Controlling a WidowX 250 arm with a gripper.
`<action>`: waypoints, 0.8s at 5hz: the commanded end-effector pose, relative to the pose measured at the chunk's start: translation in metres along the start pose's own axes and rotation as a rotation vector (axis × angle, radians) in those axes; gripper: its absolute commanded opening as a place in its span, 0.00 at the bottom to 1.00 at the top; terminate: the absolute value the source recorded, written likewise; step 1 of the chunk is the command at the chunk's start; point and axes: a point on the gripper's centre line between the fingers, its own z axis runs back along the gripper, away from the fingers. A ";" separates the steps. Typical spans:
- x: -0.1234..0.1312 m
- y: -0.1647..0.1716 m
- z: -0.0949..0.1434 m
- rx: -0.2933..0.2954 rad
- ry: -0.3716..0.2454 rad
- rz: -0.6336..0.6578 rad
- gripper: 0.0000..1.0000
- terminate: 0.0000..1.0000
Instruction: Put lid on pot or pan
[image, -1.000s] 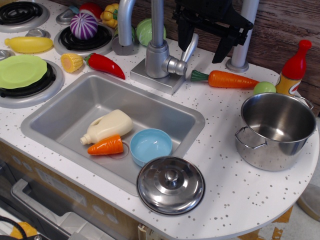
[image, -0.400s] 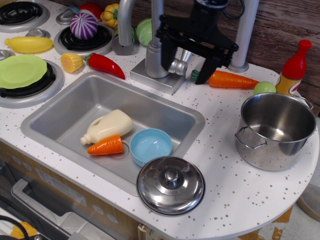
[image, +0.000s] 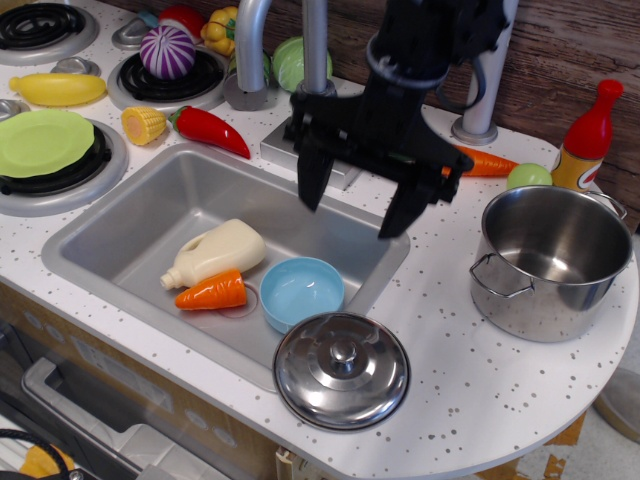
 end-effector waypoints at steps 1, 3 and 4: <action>-0.022 -0.006 -0.012 -0.047 -0.048 0.034 1.00 0.00; -0.044 -0.019 -0.029 -0.063 -0.064 0.016 1.00 0.00; -0.043 -0.023 -0.046 -0.061 -0.096 0.005 1.00 0.00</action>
